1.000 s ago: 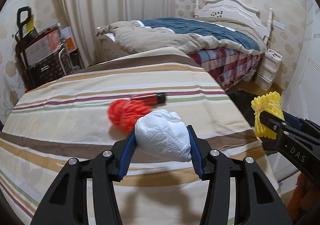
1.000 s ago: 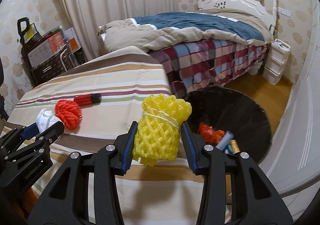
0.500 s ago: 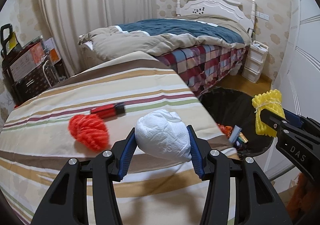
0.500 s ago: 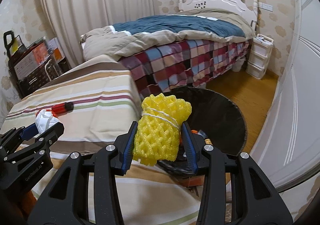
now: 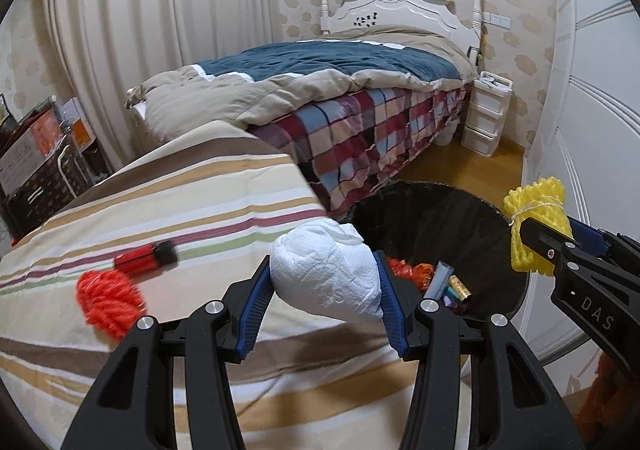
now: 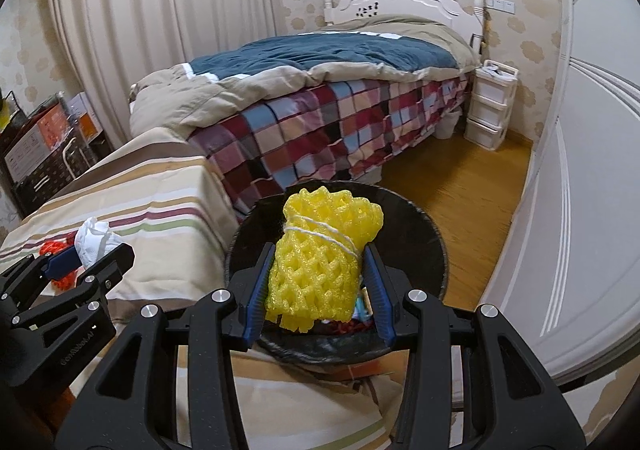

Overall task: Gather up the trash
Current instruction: 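Carry the white bag and yellow net over the bin and open both grippers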

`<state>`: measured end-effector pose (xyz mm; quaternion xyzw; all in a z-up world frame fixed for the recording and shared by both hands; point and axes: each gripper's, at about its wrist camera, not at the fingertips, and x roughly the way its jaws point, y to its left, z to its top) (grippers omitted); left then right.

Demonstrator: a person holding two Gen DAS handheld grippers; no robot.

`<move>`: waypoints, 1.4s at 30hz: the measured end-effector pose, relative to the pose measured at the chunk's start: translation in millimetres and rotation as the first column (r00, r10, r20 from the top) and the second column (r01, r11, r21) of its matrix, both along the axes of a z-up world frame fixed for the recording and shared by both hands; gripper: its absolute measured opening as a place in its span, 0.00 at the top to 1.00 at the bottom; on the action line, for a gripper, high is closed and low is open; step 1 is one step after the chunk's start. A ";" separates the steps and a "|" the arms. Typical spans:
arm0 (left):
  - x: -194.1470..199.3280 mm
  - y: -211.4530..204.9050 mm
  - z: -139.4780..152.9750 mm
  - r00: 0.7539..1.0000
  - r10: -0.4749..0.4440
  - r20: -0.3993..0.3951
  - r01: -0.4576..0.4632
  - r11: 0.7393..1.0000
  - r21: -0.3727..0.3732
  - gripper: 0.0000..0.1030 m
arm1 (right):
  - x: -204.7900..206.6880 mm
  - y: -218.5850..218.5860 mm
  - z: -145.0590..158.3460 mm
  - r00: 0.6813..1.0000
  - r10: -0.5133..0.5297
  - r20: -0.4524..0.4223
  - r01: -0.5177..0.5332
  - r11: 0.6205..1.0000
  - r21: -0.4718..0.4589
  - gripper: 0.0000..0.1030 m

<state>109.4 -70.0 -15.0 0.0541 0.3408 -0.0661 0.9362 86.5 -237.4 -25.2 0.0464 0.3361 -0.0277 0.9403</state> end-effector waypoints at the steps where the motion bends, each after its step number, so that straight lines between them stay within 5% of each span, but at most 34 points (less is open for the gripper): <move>1: 2.2 -3.2 -0.4 1.000 -0.005 0.001 0.005 1.000 0.001 0.51 | 1.4 -3.2 -0.4 1.000 -0.005 0.000 0.005 1.000 0.001 0.59; 29: 74.6 -66.5 -22.2 0.998 -0.027 -0.048 0.029 0.998 0.059 0.50 | 66.5 -49.9 -30.5 0.995 -0.092 -0.037 0.093 0.995 0.023 0.58; 33: 76.6 -66.1 -24.0 0.999 -0.012 -0.046 0.016 0.997 0.070 0.29 | 71.1 -53.7 -33.1 0.994 -0.101 -0.038 0.102 0.995 0.022 0.52; 35: 76.0 -63.6 -23.2 0.999 -0.002 -0.041 0.005 0.998 0.061 0.26 | 70.6 -54.7 -33.3 0.993 -0.110 -0.032 0.110 0.994 0.021 0.39; 42: 73.1 -58.8 -21.1 0.999 0.023 -0.033 -0.021 0.997 0.074 0.17 | 66.3 -58.1 -31.4 0.989 -0.144 -0.019 0.144 0.990 0.009 0.32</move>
